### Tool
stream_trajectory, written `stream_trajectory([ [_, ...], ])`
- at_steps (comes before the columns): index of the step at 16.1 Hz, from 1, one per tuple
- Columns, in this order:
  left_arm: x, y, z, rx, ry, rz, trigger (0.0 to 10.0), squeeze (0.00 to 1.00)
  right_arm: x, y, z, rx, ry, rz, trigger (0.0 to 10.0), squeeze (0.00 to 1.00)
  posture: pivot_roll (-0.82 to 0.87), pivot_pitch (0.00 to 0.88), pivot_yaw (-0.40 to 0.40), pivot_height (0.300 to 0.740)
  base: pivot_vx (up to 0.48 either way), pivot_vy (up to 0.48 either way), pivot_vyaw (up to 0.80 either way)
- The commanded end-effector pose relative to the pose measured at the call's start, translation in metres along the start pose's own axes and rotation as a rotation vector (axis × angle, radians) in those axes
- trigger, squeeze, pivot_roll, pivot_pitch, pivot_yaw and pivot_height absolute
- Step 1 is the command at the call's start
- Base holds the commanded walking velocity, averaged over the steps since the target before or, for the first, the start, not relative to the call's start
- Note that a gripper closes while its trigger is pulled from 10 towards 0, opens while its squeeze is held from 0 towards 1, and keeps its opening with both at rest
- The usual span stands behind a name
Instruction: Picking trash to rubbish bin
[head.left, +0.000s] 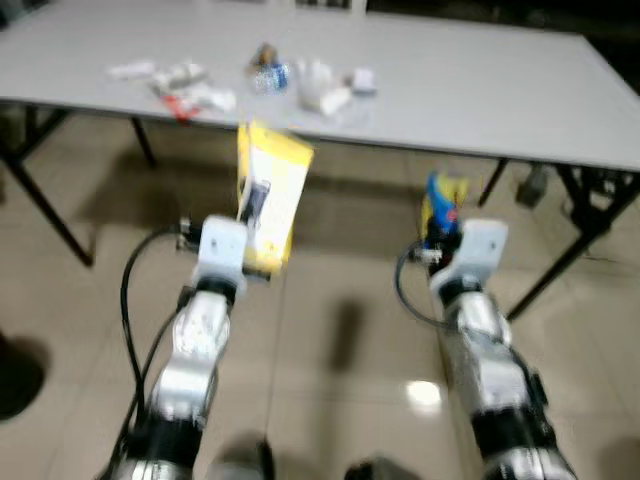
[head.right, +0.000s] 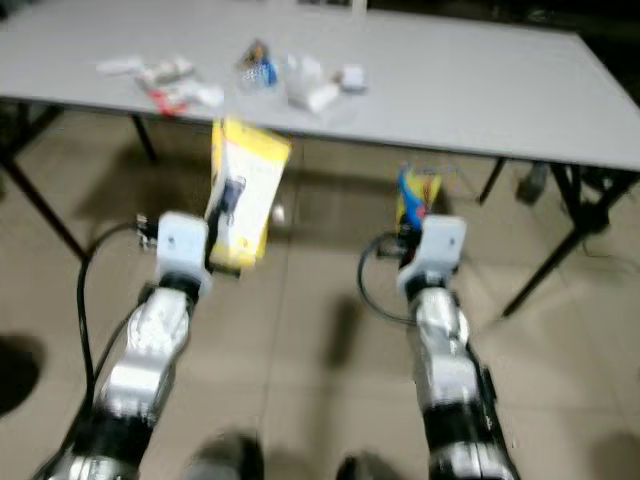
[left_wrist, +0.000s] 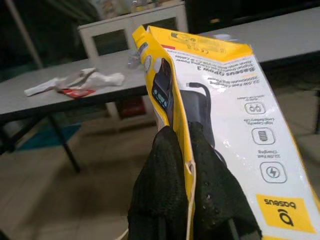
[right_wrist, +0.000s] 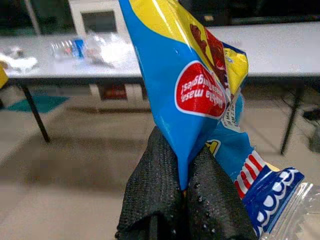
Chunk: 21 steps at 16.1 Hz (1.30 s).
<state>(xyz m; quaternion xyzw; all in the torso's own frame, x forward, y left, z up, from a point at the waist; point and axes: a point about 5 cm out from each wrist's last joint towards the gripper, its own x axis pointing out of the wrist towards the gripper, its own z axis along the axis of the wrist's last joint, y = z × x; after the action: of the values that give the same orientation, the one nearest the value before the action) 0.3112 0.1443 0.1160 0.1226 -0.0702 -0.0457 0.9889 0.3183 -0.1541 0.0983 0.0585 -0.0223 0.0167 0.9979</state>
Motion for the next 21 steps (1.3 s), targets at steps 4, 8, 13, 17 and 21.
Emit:
stream_trajectory([
  [4,0.001,0.000,-0.010,0.028,0.044,-0.001,10.0,0.00,-0.003,-0.010,-0.010,-0.015,0.036,-0.011,10.0,0.00,0.00,0.110,-0.065,0.740,-0.137,0.000,0.00],
  [8,-0.012,-0.002,-0.059,0.004,0.252,-0.012,10.0,0.00,-0.014,-0.024,-0.050,-0.038,0.215,-0.020,10.0,0.00,0.00,0.110,-0.069,0.740,0.000,0.000,0.00],
  [13,-0.047,-0.003,-0.117,-0.007,0.565,-0.048,10.0,0.00,-0.044,-0.038,-0.101,-0.046,0.498,-0.047,10.0,0.00,0.01,0.112,-0.073,0.740,0.000,0.000,0.00],
  [17,-0.086,-0.003,-0.149,0.026,0.776,-0.057,10.0,0.00,-0.087,-0.050,-0.137,-0.070,0.741,-0.103,10.0,0.00,0.00,0.108,-0.075,0.740,0.000,0.000,0.00],
  [21,-0.116,-0.007,-0.166,0.002,0.907,-0.054,10.0,0.00,-0.114,-0.052,-0.154,-0.082,0.862,-0.120,10.0,0.00,0.00,0.110,-0.075,0.740,0.000,0.000,0.00],
])
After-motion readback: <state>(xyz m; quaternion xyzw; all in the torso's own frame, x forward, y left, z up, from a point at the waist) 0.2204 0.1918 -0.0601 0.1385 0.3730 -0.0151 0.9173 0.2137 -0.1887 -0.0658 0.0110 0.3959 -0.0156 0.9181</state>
